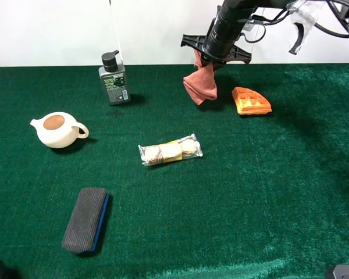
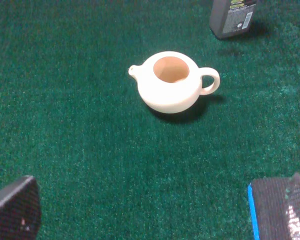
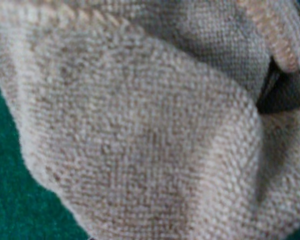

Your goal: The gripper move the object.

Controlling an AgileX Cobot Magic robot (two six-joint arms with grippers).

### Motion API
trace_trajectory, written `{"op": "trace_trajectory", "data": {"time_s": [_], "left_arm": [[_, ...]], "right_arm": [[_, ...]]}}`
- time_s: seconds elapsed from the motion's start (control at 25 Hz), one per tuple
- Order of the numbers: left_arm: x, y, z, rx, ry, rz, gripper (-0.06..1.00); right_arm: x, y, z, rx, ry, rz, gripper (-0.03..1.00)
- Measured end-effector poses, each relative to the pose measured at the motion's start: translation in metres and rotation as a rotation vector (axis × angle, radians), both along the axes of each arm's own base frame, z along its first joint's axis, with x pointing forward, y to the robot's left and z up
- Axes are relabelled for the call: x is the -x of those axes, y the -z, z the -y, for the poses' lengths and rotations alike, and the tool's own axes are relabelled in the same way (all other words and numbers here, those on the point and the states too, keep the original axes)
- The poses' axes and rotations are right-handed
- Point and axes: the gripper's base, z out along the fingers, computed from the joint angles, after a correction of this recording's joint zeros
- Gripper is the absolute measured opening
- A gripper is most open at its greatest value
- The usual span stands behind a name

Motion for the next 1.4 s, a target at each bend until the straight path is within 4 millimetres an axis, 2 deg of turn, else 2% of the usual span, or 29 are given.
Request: {"op": "trace_trajectory", "data": {"time_s": [0.04, 0.12, 0.24, 0.36, 0.56, 0.68, 0.88, 1.08, 1.4], "left_arm": [[0.000, 0.000, 0.000, 0.000, 0.000, 0.000, 0.99], [0.000, 0.000, 0.000, 0.000, 0.000, 0.000, 0.99], [0.000, 0.000, 0.000, 0.000, 0.000, 0.000, 0.99], [0.000, 0.000, 0.000, 0.000, 0.000, 0.000, 0.99], [0.000, 0.000, 0.000, 0.000, 0.000, 0.000, 0.99], [0.000, 0.000, 0.000, 0.000, 0.000, 0.000, 0.99], [0.000, 0.000, 0.000, 0.000, 0.000, 0.000, 0.99], [0.000, 0.000, 0.000, 0.000, 0.000, 0.000, 0.99], [0.000, 0.000, 0.000, 0.000, 0.000, 0.000, 0.99]], "right_arm": [[0.000, 0.000, 0.000, -0.001, 0.001, -0.002, 0.09], [0.000, 0.000, 0.000, -0.003, 0.001, -0.002, 0.19], [0.001, 0.000, 0.000, 0.003, -0.013, -0.004, 0.53], [0.001, 0.000, 0.000, 0.013, -0.045, 0.000, 0.66], [0.002, -0.001, -0.001, 0.014, -0.056, -0.013, 0.69], [0.002, -0.011, -0.001, 0.024, -0.075, -0.027, 0.70], [0.005, -0.044, 0.001, 0.056, -0.144, -0.037, 0.70], [0.018, -0.077, 0.007, 0.098, -0.208, -0.061, 0.70], [0.037, -0.135, 0.017, 0.118, -0.323, 0.062, 0.70]]}}
